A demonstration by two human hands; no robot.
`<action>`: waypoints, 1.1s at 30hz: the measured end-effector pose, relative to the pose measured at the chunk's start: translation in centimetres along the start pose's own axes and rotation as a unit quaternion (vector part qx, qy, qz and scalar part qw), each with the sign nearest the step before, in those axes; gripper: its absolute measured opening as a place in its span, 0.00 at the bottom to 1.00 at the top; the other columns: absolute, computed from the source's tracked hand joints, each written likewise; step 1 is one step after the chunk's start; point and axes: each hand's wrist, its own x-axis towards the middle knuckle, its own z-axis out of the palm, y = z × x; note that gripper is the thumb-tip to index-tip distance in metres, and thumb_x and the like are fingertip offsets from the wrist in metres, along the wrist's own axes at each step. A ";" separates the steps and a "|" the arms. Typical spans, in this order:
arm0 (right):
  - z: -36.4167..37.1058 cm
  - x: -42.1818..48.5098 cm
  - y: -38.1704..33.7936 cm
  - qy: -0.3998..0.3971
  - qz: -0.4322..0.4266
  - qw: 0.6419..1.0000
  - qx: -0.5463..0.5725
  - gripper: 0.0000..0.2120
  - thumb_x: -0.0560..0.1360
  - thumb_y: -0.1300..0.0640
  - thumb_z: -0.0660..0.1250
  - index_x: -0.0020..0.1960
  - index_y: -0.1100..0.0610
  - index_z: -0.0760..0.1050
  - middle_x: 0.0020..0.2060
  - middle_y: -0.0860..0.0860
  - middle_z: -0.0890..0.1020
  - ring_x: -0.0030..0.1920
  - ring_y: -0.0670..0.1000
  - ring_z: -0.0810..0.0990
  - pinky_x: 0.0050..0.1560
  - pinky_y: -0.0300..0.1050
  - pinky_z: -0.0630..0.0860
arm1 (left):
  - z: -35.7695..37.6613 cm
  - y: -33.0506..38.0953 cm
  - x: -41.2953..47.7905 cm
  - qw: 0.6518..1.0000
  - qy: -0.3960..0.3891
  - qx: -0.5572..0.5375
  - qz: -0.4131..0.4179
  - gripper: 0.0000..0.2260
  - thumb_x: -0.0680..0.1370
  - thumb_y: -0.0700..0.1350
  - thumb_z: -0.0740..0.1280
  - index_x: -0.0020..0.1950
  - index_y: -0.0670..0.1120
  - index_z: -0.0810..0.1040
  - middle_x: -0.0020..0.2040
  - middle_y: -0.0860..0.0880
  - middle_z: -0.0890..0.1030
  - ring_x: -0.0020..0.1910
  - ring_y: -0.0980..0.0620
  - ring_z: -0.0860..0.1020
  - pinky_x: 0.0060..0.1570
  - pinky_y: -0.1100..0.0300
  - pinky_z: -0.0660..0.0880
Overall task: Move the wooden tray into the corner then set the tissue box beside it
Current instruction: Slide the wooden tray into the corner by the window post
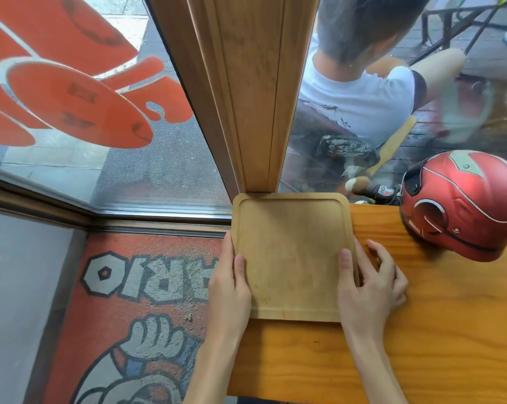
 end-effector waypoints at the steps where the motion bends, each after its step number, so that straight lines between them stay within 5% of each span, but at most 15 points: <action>1: 0.1 0.0 0.1 0.006 -0.003 1.000 -0.005 0.22 0.77 0.40 0.60 0.66 0.47 0.79 0.67 0.46 0.75 0.67 0.54 0.64 0.61 0.46 0.53 | 0.2 -0.1 0.2 1.000 0.003 0.005 0.004 0.23 0.85 0.45 0.55 0.80 0.49 0.58 0.61 0.74 0.64 0.55 0.88 0.63 0.51 0.88 0.59; 5: 0.7 -0.1 0.3 0.027 -0.022 0.998 -0.055 0.21 0.78 0.40 0.60 0.66 0.46 0.79 0.67 0.48 0.76 0.65 0.57 0.67 0.58 0.51 0.60 | 0.2 -0.3 0.4 1.000 0.011 0.027 0.007 0.23 0.85 0.44 0.57 0.81 0.49 0.58 0.56 0.74 0.65 0.51 0.87 0.66 0.49 0.86 0.62; 10: 0.7 -0.3 0.5 0.035 -0.024 0.998 -0.049 0.21 0.78 0.41 0.62 0.66 0.48 0.79 0.67 0.48 0.77 0.64 0.57 0.68 0.57 0.49 0.58 | -0.1 0.3 0.2 0.999 0.009 0.037 0.021 0.24 0.84 0.45 0.57 0.81 0.49 0.57 0.67 0.65 0.69 0.60 0.76 0.67 0.52 0.88 0.59; 14: 0.8 -0.2 0.5 0.043 -0.025 0.997 -0.058 0.21 0.77 0.43 0.63 0.65 0.50 0.80 0.66 0.49 0.78 0.64 0.58 0.68 0.57 0.51 0.61 | -0.2 0.5 0.1 0.999 0.004 0.035 0.022 0.24 0.84 0.42 0.58 0.80 0.47 0.58 0.60 0.69 0.67 0.52 0.86 0.64 0.48 0.89 0.59; 18: 0.9 -0.3 0.4 0.050 -0.029 0.996 -0.062 0.21 0.77 0.44 0.63 0.65 0.52 0.80 0.66 0.50 0.78 0.64 0.59 0.69 0.58 0.57 0.64 | -0.3 0.3 0.0 0.999 0.012 0.042 0.025 0.25 0.84 0.44 0.58 0.80 0.49 0.57 0.66 0.59 0.71 0.63 0.62 0.72 0.53 0.85 0.63; 22: 1.1 -0.2 0.6 0.060 -0.034 0.996 -0.061 0.20 0.77 0.45 0.63 0.64 0.52 0.81 0.66 0.50 0.78 0.64 0.59 0.69 0.59 0.58 0.65 | 0.0 -0.3 0.0 0.999 -0.001 0.026 0.023 0.25 0.84 0.45 0.57 0.81 0.51 0.55 0.71 0.45 0.77 0.66 0.46 0.78 0.62 0.64 0.72; 26: 0.9 -0.4 0.6 0.040 -0.044 0.996 -0.067 0.21 0.78 0.45 0.61 0.66 0.52 0.78 0.68 0.50 0.77 0.66 0.58 0.68 0.61 0.59 0.64 | 0.0 -0.4 0.1 1.000 0.002 0.008 0.023 0.24 0.84 0.44 0.57 0.80 0.51 0.56 0.72 0.52 0.74 0.68 0.51 0.76 0.60 0.74 0.70; 30: -0.3 0.1 0.1 -0.019 -0.040 0.999 -0.027 0.25 0.78 0.41 0.58 0.70 0.51 0.72 0.70 0.48 0.75 0.70 0.55 0.66 0.66 0.57 0.62 | -0.4 0.2 0.4 0.999 0.025 -0.034 0.002 0.21 0.83 0.45 0.58 0.77 0.51 0.66 0.57 0.64 0.79 0.47 0.74 0.77 0.44 0.79 0.70; 33: -1.1 3.2 -0.7 -0.039 -0.134 0.990 -0.034 0.24 0.80 0.43 0.57 0.70 0.54 0.73 0.67 0.51 0.78 0.69 0.55 0.70 0.67 0.56 0.65 | -0.8 1.1 2.1 0.997 0.045 -0.061 0.002 0.20 0.81 0.49 0.57 0.73 0.52 0.71 0.58 0.65 0.77 0.56 0.71 0.76 0.54 0.77 0.68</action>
